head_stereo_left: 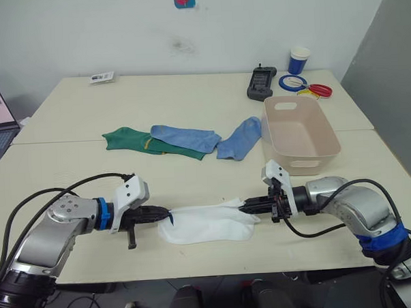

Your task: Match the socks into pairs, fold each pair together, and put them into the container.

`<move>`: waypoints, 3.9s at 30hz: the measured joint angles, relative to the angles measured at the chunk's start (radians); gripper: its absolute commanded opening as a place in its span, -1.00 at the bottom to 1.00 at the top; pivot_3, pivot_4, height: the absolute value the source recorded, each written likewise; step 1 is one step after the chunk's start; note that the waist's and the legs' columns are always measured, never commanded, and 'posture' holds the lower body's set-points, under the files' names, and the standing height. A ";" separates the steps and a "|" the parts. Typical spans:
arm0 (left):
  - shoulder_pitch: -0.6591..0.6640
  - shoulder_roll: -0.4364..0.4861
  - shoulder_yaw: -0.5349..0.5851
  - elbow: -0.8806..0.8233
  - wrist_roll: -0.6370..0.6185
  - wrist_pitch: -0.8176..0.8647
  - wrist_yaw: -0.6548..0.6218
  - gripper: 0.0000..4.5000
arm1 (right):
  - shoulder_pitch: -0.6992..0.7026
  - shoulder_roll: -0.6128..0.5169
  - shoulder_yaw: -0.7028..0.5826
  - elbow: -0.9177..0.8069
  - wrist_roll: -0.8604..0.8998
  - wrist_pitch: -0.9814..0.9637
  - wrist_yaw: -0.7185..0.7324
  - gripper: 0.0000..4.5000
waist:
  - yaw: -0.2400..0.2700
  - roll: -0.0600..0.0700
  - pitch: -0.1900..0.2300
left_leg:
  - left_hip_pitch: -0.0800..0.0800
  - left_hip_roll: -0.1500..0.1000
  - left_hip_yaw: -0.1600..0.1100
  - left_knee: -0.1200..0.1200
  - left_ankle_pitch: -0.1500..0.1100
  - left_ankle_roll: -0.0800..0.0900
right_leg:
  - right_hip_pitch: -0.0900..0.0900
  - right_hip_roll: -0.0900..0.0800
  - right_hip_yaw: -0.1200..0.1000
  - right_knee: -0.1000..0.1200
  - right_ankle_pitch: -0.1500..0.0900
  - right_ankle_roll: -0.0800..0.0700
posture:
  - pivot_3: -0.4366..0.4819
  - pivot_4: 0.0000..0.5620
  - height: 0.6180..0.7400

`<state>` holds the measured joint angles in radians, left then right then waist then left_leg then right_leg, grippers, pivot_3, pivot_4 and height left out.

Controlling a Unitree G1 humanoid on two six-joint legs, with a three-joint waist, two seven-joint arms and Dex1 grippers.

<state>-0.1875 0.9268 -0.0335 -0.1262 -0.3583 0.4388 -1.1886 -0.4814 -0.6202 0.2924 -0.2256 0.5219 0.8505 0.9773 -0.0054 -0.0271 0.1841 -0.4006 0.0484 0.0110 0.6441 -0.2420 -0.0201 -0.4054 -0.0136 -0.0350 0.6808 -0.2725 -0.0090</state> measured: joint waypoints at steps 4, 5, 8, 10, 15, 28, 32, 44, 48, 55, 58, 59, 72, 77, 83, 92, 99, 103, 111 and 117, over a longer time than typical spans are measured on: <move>-0.010 0.000 -0.012 0.018 0.023 0.011 -0.001 -1.00 | -0.016 0.012 0.002 0.004 0.001 0.039 -0.018 -0.99 | 0.001 0.000 0.000 | 0.000 0.000 0.000 0.000 0.000 0.000 | 0.000 0.000 0.000 0.000 0.000 0.000 | -0.05 -0.47 1.00; -0.014 0.000 -0.016 0.020 0.028 0.011 0.000 -1.00 | -0.018 0.015 0.002 0.007 0.001 0.050 -0.022 -0.99 | 0.001 0.000 0.000 | 0.000 0.000 0.000 0.000 0.000 0.000 | 0.000 0.000 0.000 0.000 0.000 0.000 | -0.05 -0.47 1.00; -0.025 -0.006 -0.020 0.024 0.032 0.013 0.003 -1.00 | -0.020 0.020 0.002 0.016 0.001 0.070 -0.032 -0.99 | 0.001 0.000 0.000 | 0.000 0.000 0.000 0.000 0.000 0.000 | 0.000 0.000 0.000 0.000 0.000 0.000 | -0.05 -0.47 1.00; -0.038 -0.017 -0.021 0.028 0.032 0.016 0.010 -1.00 | -0.022 0.025 0.002 0.022 0.000 0.079 -0.041 -0.99 | 0.001 0.000 0.000 | 0.000 0.000 0.000 0.000 0.000 0.000 | 0.000 0.000 0.000 0.000 0.000 0.000 | -0.05 -0.47 1.00; -0.062 -0.026 -0.021 0.038 0.031 0.040 0.021 -1.00 | -0.026 0.033 0.002 0.034 0.000 0.097 -0.055 -0.99 | 0.000 0.000 0.000 | 0.000 0.000 0.000 0.000 0.000 0.000 | 0.000 0.000 0.000 0.000 0.000 0.000 | -0.05 -0.47 1.00; -0.076 -0.034 -0.043 0.058 0.068 0.050 0.027 -0.81 | -0.045 0.056 0.002 0.073 -0.039 0.093 -0.086 -0.40 | 0.000 0.000 0.000 | 0.000 0.000 0.000 0.000 0.000 0.000 | 0.000 0.000 0.000 0.000 0.000 0.000 | -0.05 -0.47 1.00; -0.082 -0.060 -0.042 0.058 0.061 0.061 0.046 -0.29 | -0.045 0.060 -0.011 0.083 -0.053 0.069 -0.105 0.24 | 0.000 0.000 0.000 | 0.000 0.000 0.000 0.000 0.000 0.000 | 0.000 0.000 0.000 0.000 0.000 0.000 | -0.05 -0.47 1.00; -0.084 -0.153 0.045 0.008 -0.017 0.007 0.090 0.68 | -0.037 0.054 -0.090 0.026 -0.063 -0.072 -0.065 0.71 | 0.002 0.000 0.000 | -0.001 0.000 0.000 0.001 0.000 0.000 | 0.000 0.000 0.000 0.000 0.000 0.000 | -0.05 -0.47 1.00; -0.086 -0.178 0.042 -0.049 -0.042 0.003 0.087 0.41 | 0.000 0.053 -0.053 -0.039 -0.081 -0.169 -0.020 0.43 | 0.001 0.000 0.000 | 0.000 0.000 0.000 0.000 0.000 0.000 | 0.001 0.000 0.000 0.000 0.000 0.000 | -0.05 -0.47 1.00; -0.026 -0.218 -0.038 -0.090 -0.012 -0.058 0.085 -0.60 | 0.044 0.103 0.121 -0.023 -0.224 -0.333 -0.012 -0.67 | -0.003 0.000 0.000 | 0.000 0.000 -0.001 0.001 0.000 0.000 | 0.001 0.000 0.001 0.001 0.000 0.000 | -0.05 -0.47 1.00; -0.001 -0.218 -0.086 -0.089 0.025 -0.081 0.088 -0.99 | 0.045 0.117 0.151 0.038 -0.270 -0.364 -0.014 -1.00 | 0.000 0.000 0.000 | 0.000 0.000 0.000 0.001 0.000 0.000 | 0.001 0.000 0.000 0.001 0.000 0.000 | -0.05 -0.47 1.00; -0.001 -0.218 -0.091 -0.082 0.033 -0.082 0.091 -0.99 | 0.046 0.114 0.158 0.056 -0.282 -0.373 -0.013 -1.00 | 0.001 0.000 0.000 | 0.000 0.000 0.000 0.001 0.000 0.000 | 0.001 0.000 0.000 0.001 0.000 0.000 | -0.05 -0.47 1.00; 0.010 -0.163 -0.067 0.059 0.112 -0.160 0.107 -0.99 | 0.089 0.047 0.106 0.119 -0.308 -0.407 0.010 -1.00 | 0.002 0.000 0.000 | 0.001 0.000 0.000 0.001 0.000 0.000 | 0.001 0.000 0.000 0.001 0.000 0.000 | -0.05 -0.47 1.00; 0.013 -0.135 -0.019 0.112 0.101 -0.179 0.102 -0.99 | 0.121 -0.005 0.050 0.110 -0.295 -0.406 0.034 -1.00 | 0.002 0.000 0.000 | 0.001 0.000 0.000 0.001 0.000 0.000 | 0.001 0.000 0.000 0.001 0.000 0.000 | -0.05 -0.47 1.00; 0.013 -0.134 0.043 0.124 0.036 -0.119 0.081 -0.99 | 0.141 -0.020 -0.026 0.046 -0.219 -0.301 0.043 -1.00 | 0.001 0.000 0.000 | 0.000 0.000 0.000 0.001 0.000 0.000 | 0.001 0.000 0.000 0.001 0.000 0.000 | -0.05 -0.47 1.00; 0.045 -0.086 0.210 0.107 -0.106 0.091 0.105 -0.47 | 0.149 -0.003 -0.199 -0.111 -0.027 0.025 -0.086 -0.34 | 0.001 0.000 0.000 | 0.000 0.000 -0.002 0.000 0.000 0.000 | 0.001 -0.005 0.000 0.000 0.000 0.000 | -0.05 -0.47 1.00; 0.122 -0.117 0.216 0.006 -0.159 0.219 0.157 0.40 | 0.175 0.044 -0.183 -0.112 -0.022 0.148 -0.181 0.60 | 0.000 0.000 0.000 | 0.001 0.000 -0.003 0.000 0.000 0.000 | 0.001 -0.005 0.000 0.000 0.000 0.000 | -0.05 -0.47 1.00; 0.137 -0.158 0.185 -0.006 -0.154 0.245 0.207 0.40 | 0.176 0.083 -0.142 -0.112 -0.005 0.198 -0.215 0.60 | 0.000 0.000 0.000 | 0.000 0.000 -0.003 0.000 0.000 0.000 | 0.001 -0.005 0.000 0.000 0.000 0.000 | -0.05 -0.47 1.00; 0.146 -0.161 0.177 -0.025 -0.154 0.255 0.217 -0.12 | 0.148 0.119 -0.112 -0.091 0.012 0.229 -0.221 0.03 | 0.000 0.000 0.000 | 0.001 0.000 -0.003 0.000 0.000 0.000 | 0.001 -0.005 0.000 0.000 0.000 0.000 | -0.05 -0.47 1.00; 0.171 -0.168 0.176 -0.065 -0.193 0.297 0.218 -0.91 | 0.128 0.125 -0.113 -0.078 0.024 0.248 -0.220 -0.86 | 0.000 0.000 0.000 | 0.000 -0.001 -0.004 0.000 0.000 0.000 | 0.001 -0.005 0.000 0.000 0.000 0.000 | -0.05 -0.47 1.00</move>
<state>-0.0163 0.7583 0.1426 -0.1907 -0.5514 0.7361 -0.9708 -0.3533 -0.4953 0.1799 -0.3041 0.5454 1.0984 0.7576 -0.0052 -0.0274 0.1838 -0.4003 0.0479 0.0074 0.6440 -0.2419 -0.0201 -0.4048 -0.0182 -0.0349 0.6808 -0.2724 -0.0088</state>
